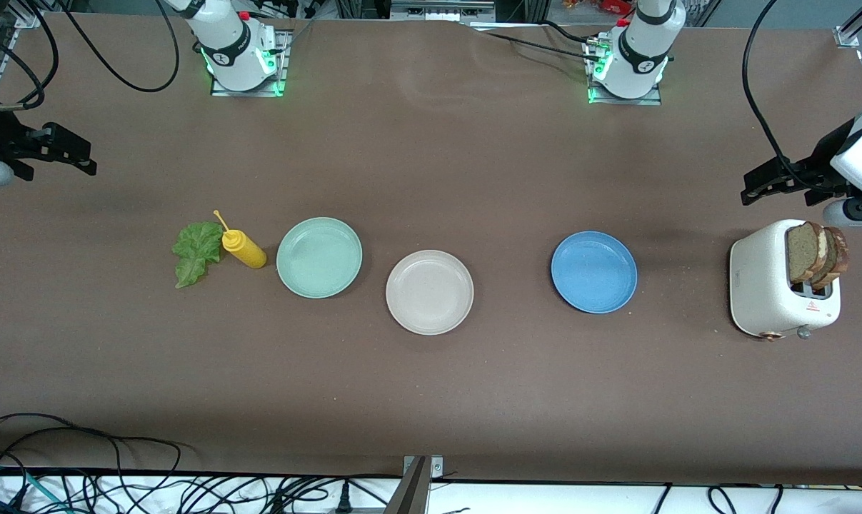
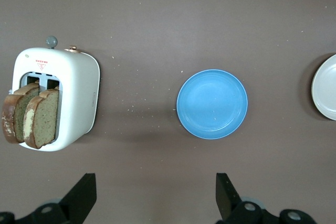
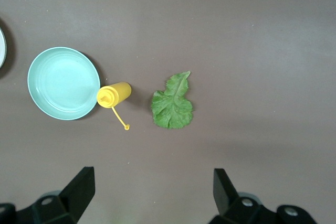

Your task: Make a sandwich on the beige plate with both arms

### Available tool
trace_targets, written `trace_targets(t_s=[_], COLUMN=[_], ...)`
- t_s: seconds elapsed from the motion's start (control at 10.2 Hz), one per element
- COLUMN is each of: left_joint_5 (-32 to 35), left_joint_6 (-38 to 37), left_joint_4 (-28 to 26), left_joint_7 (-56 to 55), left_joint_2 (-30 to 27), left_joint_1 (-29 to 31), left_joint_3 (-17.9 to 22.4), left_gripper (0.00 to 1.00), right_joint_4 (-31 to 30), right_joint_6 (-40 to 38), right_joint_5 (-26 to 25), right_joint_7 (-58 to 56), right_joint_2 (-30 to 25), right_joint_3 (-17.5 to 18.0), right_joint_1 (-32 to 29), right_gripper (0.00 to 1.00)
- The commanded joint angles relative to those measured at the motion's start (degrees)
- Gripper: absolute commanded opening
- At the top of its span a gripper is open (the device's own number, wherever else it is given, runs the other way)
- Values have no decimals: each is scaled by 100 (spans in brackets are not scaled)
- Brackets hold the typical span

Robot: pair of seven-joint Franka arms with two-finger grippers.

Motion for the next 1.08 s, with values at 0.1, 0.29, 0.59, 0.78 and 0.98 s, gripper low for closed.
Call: trace_targets(t_s=[0.1, 0.29, 0.59, 0.78, 0.98], left_joint_5=[-115, -115, -115, -124, -115], left_joint_6=[-30, -30, -29, 23, 23], left_joint_4=[171, 179, 179, 275, 346], left_joint_7=[23, 32, 23, 14, 5], left_joint_2=[86, 78, 78, 77, 77], left_joint_1=[-27, -10, -18, -10, -10], left_joint_3=[-10, -2, -2, -2, -1], left_gripper=[100, 100, 100, 100, 100], right_joint_4=[82, 82, 109, 109, 117], right_joint_6=[-97, -97, -97, -97, -88], right_joint_5=[-16, -16, -69, -69, -69], right_joint_7=[-28, -37, -29, -11, -11], right_joint_2=[-25, -25, 2, 2, 10], right_joint_3=[-36, -36, -36, -36, -18], right_joint_1=[-6, 3, -6, -6, -6], right_gripper=[100, 100, 100, 100, 100])
